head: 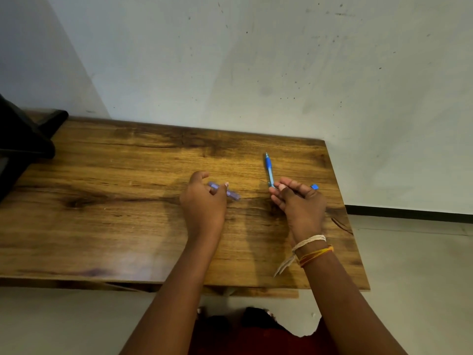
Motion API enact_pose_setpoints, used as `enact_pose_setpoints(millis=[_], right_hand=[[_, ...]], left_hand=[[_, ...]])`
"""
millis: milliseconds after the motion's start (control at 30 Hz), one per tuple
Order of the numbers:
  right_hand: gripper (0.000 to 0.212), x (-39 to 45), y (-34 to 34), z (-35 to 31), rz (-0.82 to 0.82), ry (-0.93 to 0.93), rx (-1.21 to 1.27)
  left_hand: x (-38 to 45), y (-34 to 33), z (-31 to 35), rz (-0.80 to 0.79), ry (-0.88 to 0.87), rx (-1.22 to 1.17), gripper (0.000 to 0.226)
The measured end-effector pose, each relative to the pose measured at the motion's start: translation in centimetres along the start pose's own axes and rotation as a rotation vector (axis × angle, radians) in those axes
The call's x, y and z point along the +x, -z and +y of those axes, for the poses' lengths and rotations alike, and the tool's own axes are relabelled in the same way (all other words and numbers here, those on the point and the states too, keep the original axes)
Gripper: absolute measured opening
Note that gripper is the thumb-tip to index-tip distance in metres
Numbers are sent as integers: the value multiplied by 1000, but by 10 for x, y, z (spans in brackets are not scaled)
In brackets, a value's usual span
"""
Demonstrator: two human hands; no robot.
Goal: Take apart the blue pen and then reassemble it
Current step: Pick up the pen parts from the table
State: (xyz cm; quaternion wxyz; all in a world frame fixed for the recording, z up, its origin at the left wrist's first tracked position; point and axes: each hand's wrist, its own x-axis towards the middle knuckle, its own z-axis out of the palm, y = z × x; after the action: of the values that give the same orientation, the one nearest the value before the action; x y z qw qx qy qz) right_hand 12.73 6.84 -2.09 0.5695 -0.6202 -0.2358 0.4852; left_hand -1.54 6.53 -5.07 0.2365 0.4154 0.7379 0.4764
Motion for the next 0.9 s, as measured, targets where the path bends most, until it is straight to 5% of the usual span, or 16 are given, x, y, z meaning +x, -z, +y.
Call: enact_pose_setpoints(millis=[100, 233, 467, 633, 900], right_hand=[[14, -3, -3, 1, -79, -42, 88], [16, -9, -10, 3, -200, -72, 123], [14, -13, -11, 3, -262, -61, 69], [19, 5, 6, 9, 94, 631, -812], [31, 10, 3, 18, 14, 547, -1120]], left_hand=[[-12, -3, 14, -102, -28, -100, 19], [-18, -9, 24, -392, 325, -527, 23], [-12, -7, 24, -384, 466, -672, 14], [-9, -6, 21, -313, 475, -706, 13], [-6, -1, 17, -239, 460, -711, 11]])
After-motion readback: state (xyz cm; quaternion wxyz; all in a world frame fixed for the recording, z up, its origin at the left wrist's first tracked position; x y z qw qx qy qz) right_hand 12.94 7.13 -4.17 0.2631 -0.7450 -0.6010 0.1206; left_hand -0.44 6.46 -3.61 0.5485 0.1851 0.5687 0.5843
